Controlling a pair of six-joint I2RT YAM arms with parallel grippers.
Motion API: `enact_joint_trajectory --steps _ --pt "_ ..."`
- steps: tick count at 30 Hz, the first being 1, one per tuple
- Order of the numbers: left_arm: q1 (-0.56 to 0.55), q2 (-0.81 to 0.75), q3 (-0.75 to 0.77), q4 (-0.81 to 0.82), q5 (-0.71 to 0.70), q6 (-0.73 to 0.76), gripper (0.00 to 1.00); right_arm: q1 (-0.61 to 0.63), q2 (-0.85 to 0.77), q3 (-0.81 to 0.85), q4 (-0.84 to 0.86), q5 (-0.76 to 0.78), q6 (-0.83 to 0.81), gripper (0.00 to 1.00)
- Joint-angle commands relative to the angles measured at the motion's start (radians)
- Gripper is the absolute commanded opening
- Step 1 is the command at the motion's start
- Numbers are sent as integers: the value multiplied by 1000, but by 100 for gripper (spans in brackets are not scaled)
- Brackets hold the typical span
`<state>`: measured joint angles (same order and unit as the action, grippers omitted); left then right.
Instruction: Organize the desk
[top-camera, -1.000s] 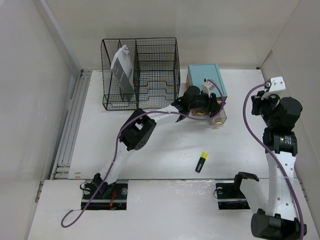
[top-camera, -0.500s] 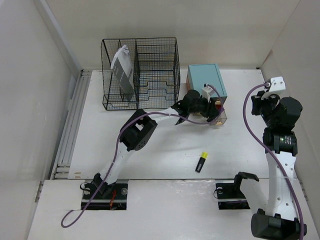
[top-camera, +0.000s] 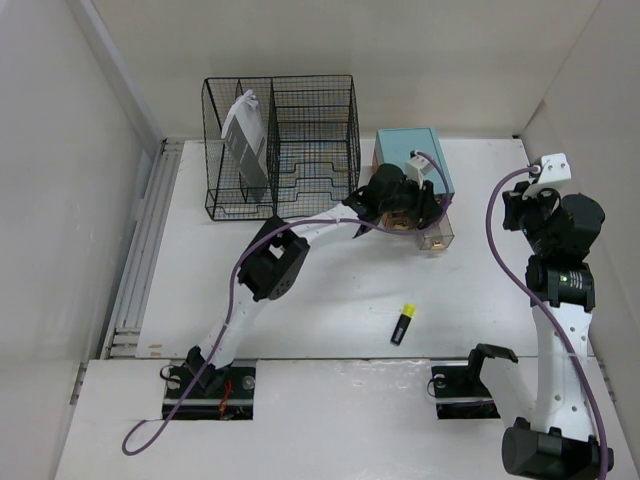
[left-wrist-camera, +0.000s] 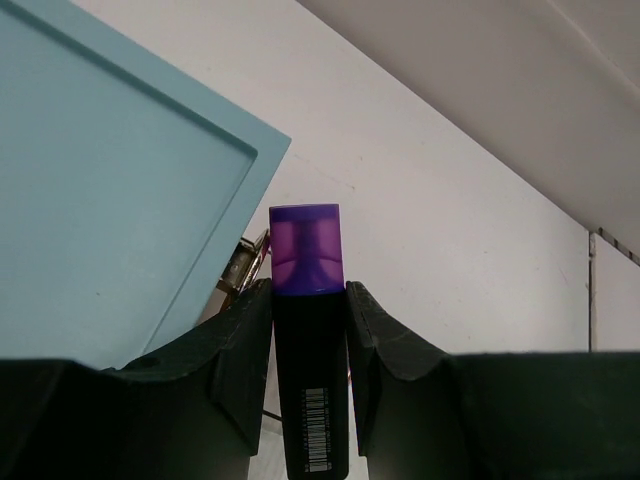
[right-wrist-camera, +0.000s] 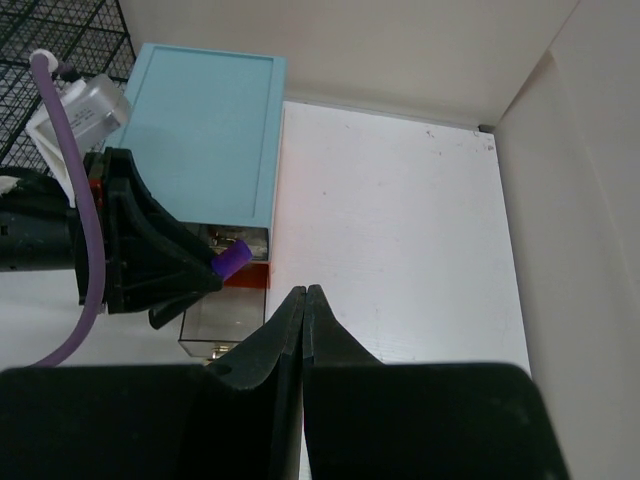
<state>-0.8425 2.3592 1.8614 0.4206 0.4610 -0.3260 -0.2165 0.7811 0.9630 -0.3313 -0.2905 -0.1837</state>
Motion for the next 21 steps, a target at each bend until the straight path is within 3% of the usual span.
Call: enact_joint_trajectory --steps 1,21 --pt "6 -3 61 -14 -15 25 16 -3 -3 13 29 14 0 2" --pt "6 45 102 -62 -24 35 17 -3 -13 13 29 24 0 2"
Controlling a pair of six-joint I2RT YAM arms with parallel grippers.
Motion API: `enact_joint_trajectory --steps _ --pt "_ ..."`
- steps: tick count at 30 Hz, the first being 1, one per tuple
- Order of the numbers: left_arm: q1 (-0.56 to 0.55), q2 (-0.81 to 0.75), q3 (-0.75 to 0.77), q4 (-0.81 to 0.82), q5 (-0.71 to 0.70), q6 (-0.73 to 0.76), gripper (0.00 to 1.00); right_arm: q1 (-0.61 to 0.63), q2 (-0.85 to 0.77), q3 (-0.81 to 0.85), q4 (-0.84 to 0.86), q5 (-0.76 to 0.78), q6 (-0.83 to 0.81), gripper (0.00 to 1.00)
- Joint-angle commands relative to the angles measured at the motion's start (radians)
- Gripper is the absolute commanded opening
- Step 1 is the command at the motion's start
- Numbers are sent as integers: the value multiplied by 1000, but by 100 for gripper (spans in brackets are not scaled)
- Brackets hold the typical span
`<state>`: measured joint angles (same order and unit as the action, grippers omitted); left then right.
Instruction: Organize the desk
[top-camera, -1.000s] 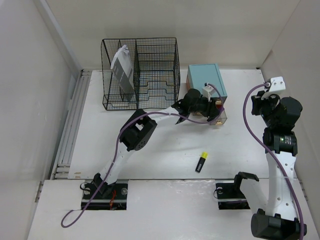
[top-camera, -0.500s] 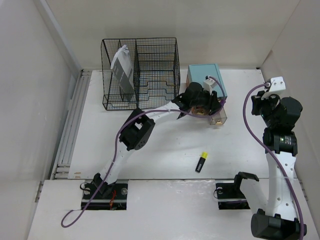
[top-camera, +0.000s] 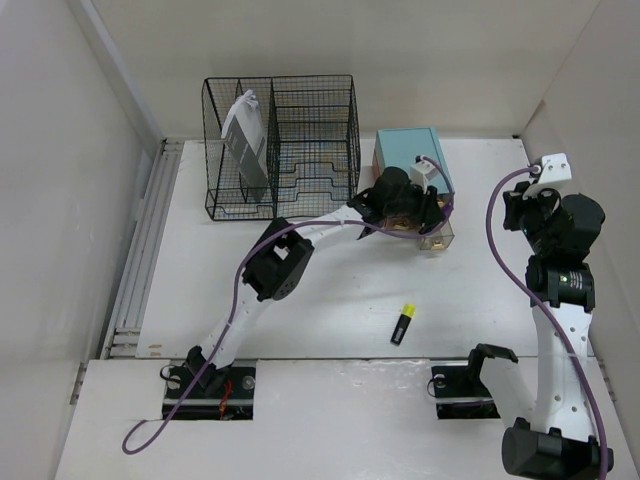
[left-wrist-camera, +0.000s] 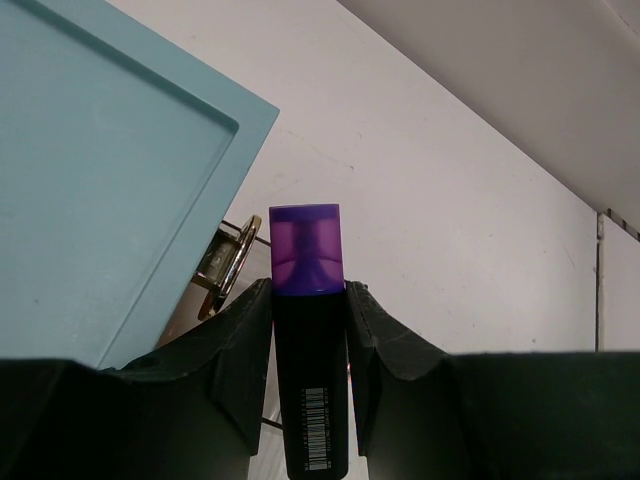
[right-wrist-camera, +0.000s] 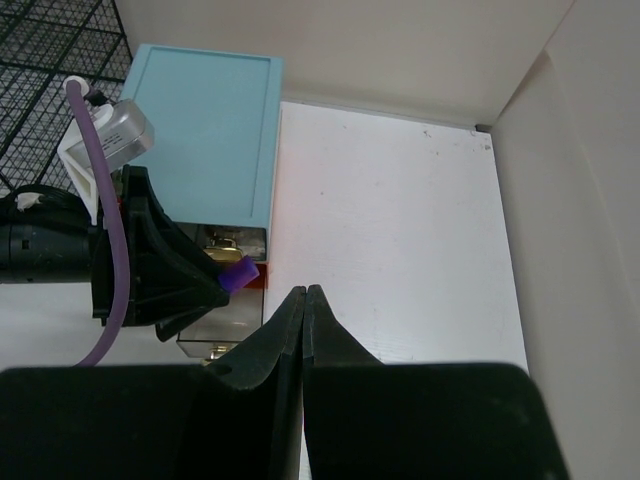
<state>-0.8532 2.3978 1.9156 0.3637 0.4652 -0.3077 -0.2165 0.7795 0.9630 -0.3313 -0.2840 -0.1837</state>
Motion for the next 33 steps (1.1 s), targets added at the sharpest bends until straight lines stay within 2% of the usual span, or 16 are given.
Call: enact_joint_trajectory --steps 1,18,27,29,30,33 --pt "17 15 48 -5 -28 16 17 -3 -11 13 29 17 0 2" --pt "17 15 48 -25 -66 25 44 -3 -20 13 29 26 0 2" --pt "26 -18 39 -25 -66 25 44 -3 -20 13 29 26 0 2" --pt "26 -61 -10 -11 -66 25 40 -3 -20 13 29 26 0 2" --pt "26 -78 -30 3 -66 36 32 -3 -20 13 29 26 0 2" --pt "17 -130 -102 3 -66 45 18 -3 -20 13 29 26 0 2"
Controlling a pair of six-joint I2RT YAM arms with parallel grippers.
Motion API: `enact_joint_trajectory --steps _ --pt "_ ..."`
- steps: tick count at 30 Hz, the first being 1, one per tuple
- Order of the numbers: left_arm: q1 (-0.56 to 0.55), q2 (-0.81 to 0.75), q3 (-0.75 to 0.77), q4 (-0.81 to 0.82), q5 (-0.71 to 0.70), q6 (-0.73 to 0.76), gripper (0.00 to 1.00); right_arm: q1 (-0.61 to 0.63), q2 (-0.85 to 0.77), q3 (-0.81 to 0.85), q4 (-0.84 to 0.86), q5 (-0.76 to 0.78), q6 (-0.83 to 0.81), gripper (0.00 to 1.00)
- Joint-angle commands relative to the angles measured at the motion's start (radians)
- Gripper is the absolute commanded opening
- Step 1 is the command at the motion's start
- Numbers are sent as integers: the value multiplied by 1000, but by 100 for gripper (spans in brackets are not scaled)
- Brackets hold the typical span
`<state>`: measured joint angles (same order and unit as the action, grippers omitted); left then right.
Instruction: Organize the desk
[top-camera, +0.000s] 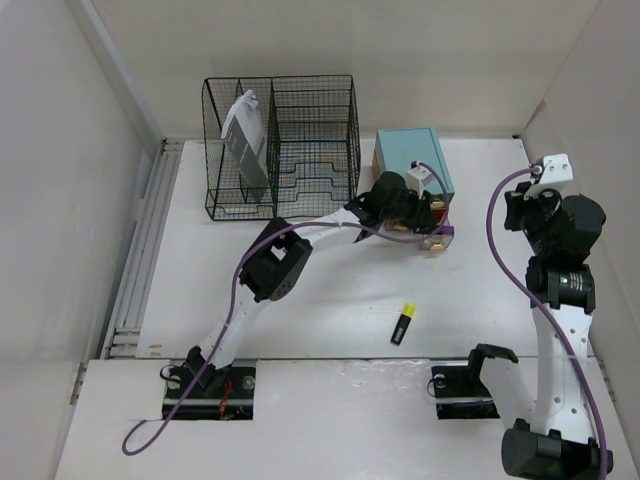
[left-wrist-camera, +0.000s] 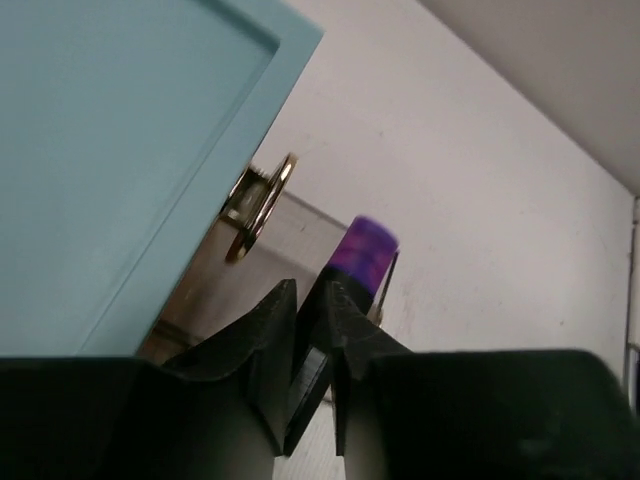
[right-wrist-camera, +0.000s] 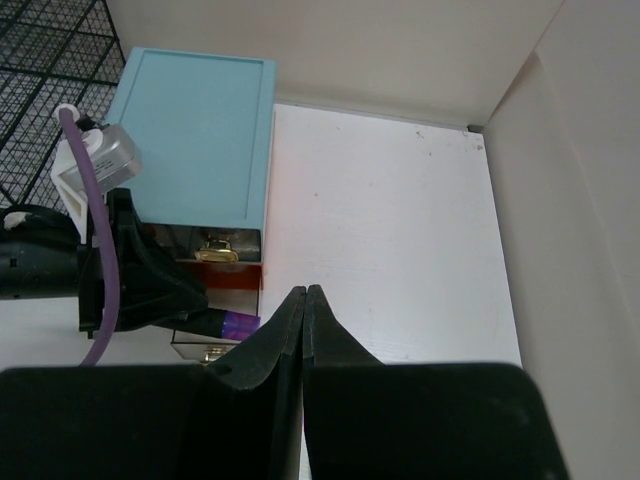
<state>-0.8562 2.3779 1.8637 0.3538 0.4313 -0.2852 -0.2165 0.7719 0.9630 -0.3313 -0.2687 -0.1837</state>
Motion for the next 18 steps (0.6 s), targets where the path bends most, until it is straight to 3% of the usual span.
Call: enact_joint_trajectory --steps 1,2,7,18 --pt "11 -120 -66 13 -32 33 14 -3 -13 13 29 11 0 2" --pt "11 -120 -81 13 -32 34 9 -3 -13 13 29 11 0 2" --pt "-10 -157 -179 25 -32 70 9 -3 -13 13 29 11 0 2" --pt "0 -187 -193 60 -42 61 25 -3 -13 13 29 11 0 2"
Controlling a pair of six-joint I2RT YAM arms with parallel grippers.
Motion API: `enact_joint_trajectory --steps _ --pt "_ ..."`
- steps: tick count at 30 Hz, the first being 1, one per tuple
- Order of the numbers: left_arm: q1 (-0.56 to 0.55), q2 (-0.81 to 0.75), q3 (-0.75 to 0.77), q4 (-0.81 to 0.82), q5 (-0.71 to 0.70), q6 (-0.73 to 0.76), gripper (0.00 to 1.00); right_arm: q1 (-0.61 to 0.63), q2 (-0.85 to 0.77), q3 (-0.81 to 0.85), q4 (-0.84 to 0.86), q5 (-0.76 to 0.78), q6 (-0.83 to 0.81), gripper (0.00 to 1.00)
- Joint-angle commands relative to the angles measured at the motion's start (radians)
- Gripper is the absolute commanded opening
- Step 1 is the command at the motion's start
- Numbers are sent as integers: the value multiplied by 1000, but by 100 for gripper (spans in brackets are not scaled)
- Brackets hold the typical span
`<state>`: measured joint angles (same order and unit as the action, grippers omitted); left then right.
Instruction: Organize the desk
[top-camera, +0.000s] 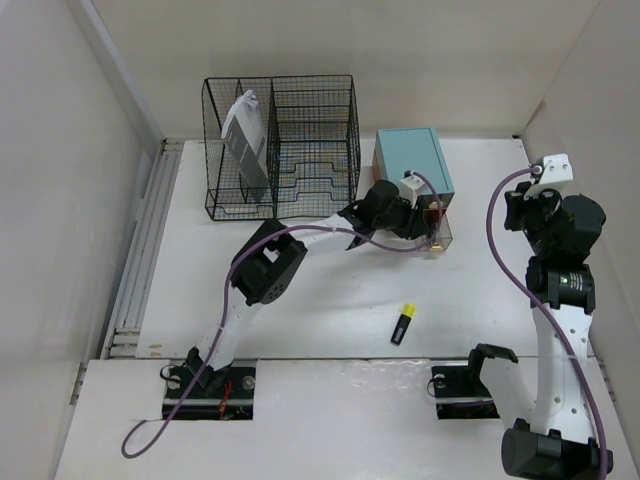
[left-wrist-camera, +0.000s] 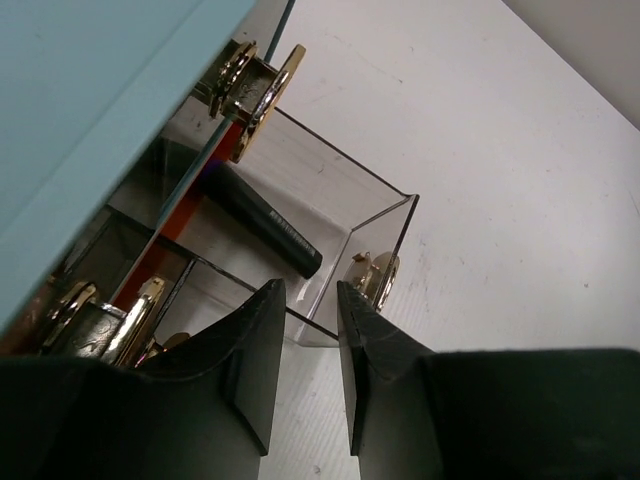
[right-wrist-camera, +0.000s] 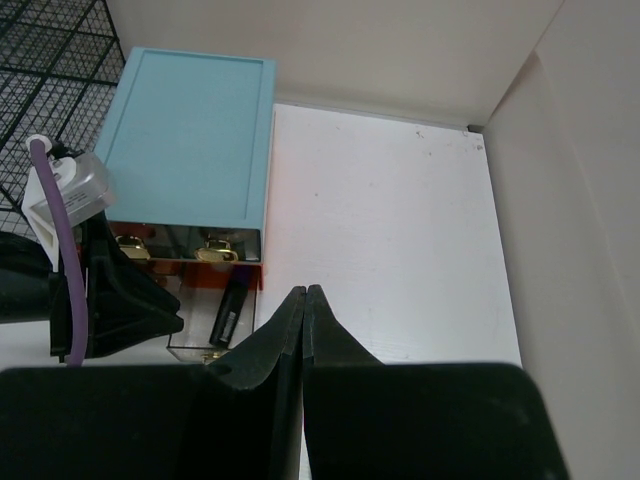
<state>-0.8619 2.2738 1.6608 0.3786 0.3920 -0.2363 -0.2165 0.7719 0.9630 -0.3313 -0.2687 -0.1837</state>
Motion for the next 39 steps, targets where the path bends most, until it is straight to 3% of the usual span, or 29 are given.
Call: enact_joint_trajectory --steps 1,7,9,12,16,17,18,19,20,21,22,24,25,26,30,33,36,39 --pt "6 -92 10 36 -2 12 25 -3 -13 13 29 11 0 2" --pt "6 -203 -30 72 21 -8 25 -3 -3 13 29 2 -10 3" --pt "-9 -249 -71 72 45 -8 19 -3 6 13 3 -56 -40 12" --pt "-55 -358 -136 72 54 2 0 -3 17 23 -73 -245 -167 29" --pt "-127 -548 -417 95 -43 2 0 -3 43 46 -251 -522 -446 32" --pt "-167 -636 -480 106 -86 2 0 -3 43 28 -297 -577 -614 34" --pt "-187 -681 -543 106 -220 -24 0 -3 56 14 -346 -687 -717 38" --pt "-206 -724 -605 106 -295 -43 5 -3 56 3 -515 -748 -860 43" --pt "-221 -805 -715 85 -377 -76 15 -3 73 3 -640 -792 -1250 50" --pt "-245 -845 -763 57 -532 -121 36 -3 96 -9 -760 -828 -1427 58" --pt "-246 -885 -809 30 -588 -220 45 26 107 -9 -890 -842 -1539 60" --pt "-276 -1014 -953 -30 -683 -322 62 83 136 -9 -929 -792 -1667 62" --pt "-276 -1060 -1005 -30 -738 -363 77 118 171 0 -943 -709 -1694 63" --pt "-287 -1104 -1051 -30 -754 -404 82 191 188 0 -954 -670 -1708 63" --pt "-311 -1357 -1263 -62 -803 -570 90 366 253 -64 -913 -535 -1716 68" --pt "-336 -1471 -1325 -89 -834 -616 93 494 253 -118 -800 -456 -1653 71" --pt "-359 -1599 -1362 -144 -869 -649 93 628 242 -193 -679 -351 -1558 63" --pt "-368 -1682 -1375 -211 -901 -649 85 718 251 -242 -617 -284 -1490 51"
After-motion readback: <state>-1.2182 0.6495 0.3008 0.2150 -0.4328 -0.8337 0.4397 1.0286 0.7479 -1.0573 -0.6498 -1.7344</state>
